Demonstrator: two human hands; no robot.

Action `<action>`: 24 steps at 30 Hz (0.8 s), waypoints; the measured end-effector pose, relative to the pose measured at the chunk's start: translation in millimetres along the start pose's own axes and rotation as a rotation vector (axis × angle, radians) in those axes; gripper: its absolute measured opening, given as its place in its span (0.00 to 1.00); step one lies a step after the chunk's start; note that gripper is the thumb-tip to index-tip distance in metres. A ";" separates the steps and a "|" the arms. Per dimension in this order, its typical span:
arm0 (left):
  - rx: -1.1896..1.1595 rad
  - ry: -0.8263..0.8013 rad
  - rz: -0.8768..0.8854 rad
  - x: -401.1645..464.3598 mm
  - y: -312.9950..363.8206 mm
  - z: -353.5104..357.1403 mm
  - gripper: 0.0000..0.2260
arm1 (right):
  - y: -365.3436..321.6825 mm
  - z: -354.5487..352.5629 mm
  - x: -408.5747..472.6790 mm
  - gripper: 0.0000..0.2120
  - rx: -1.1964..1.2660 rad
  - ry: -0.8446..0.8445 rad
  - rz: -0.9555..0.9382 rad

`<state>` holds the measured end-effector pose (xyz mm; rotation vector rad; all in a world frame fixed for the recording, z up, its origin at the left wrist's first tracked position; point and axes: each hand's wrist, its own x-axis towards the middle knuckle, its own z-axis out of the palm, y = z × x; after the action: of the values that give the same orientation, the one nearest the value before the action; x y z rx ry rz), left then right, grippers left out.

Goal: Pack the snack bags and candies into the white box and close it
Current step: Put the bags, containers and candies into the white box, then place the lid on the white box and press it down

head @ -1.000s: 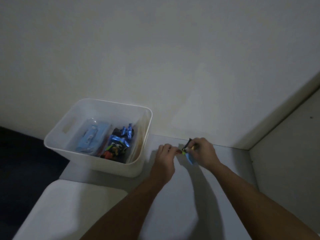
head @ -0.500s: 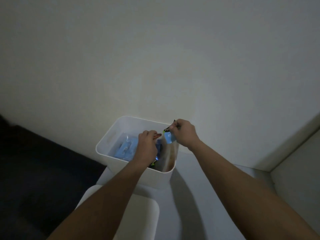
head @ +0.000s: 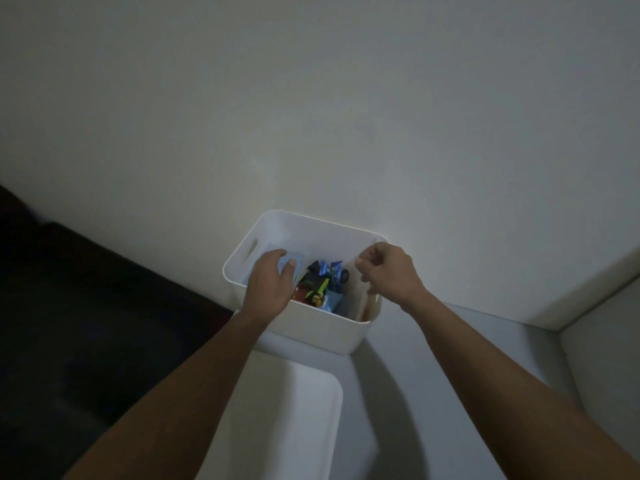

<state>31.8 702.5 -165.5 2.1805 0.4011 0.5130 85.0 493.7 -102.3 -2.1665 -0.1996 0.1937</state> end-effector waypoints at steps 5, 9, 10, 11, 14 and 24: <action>0.022 0.205 0.142 -23.5 -30.1 -22.8 0.11 | 2.5 1.5 -50.4 0.09 -0.030 -0.264 0.065; 0.067 0.336 0.220 -50.7 -55.1 -35.0 0.05 | 24.7 26.9 -82.8 0.10 -0.153 -0.434 0.151; 0.081 0.337 0.195 -58.4 -63.8 -37.5 0.04 | 32.7 36.7 -88.6 0.09 -0.180 -0.460 0.181; 0.095 0.319 0.142 -65.0 -77.0 -38.6 0.05 | 41.2 46.8 -93.9 0.08 -0.208 -0.483 0.216; 0.172 0.123 -0.061 -85.0 -114.6 -44.6 0.08 | 66.5 78.8 -109.0 0.15 -0.287 -0.507 0.312; 0.511 -0.207 -0.613 -138.7 -178.3 -61.7 0.24 | 102.2 141.4 -152.2 0.24 -0.502 -0.504 0.384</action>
<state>-137.4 787.5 -303.2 2.3851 1.1305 -0.1760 -86.3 516.3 -256.4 -2.6018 -0.1195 1.0048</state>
